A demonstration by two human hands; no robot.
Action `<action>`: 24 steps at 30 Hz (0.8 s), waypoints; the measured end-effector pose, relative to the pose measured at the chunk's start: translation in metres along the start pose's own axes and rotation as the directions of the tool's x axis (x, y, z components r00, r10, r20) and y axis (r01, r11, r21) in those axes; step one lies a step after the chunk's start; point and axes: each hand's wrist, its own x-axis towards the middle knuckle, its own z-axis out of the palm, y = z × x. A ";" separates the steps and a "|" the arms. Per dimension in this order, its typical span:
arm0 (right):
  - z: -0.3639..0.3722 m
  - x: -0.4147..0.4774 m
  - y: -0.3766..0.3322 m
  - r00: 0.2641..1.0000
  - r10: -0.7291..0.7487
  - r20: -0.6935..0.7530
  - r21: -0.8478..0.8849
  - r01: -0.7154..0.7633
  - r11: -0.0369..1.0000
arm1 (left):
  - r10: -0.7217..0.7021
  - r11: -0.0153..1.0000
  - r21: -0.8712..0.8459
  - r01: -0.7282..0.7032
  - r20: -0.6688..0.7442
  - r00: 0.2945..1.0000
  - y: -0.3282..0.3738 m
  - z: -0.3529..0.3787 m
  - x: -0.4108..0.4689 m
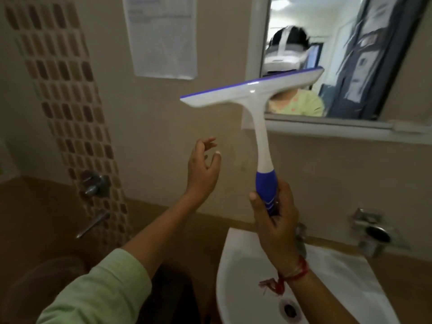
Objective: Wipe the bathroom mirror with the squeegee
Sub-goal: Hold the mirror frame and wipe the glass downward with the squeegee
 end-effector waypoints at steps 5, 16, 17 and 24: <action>-0.021 0.052 -0.030 0.991 -0.081 -0.105 -0.060 0.075 0.995 | 0.285 0.955 0.076 -0.286 0.030 0.958 0.054 0.006 0.055; -0.043 0.169 -0.074 0.975 -0.145 -0.170 -0.130 0.123 0.984 | 0.532 0.835 0.209 -0.508 -0.072 0.844 0.142 0.010 0.189; -0.043 0.176 -0.076 0.973 -0.148 -0.180 -0.167 0.118 0.979 | 0.541 0.830 0.208 -0.518 -0.073 0.838 0.147 0.015 0.198; -0.045 0.210 -0.096 0.969 -0.218 -0.113 -0.288 0.178 0.941 | 0.596 0.758 0.309 -0.574 0.028 0.802 0.172 0.046 0.247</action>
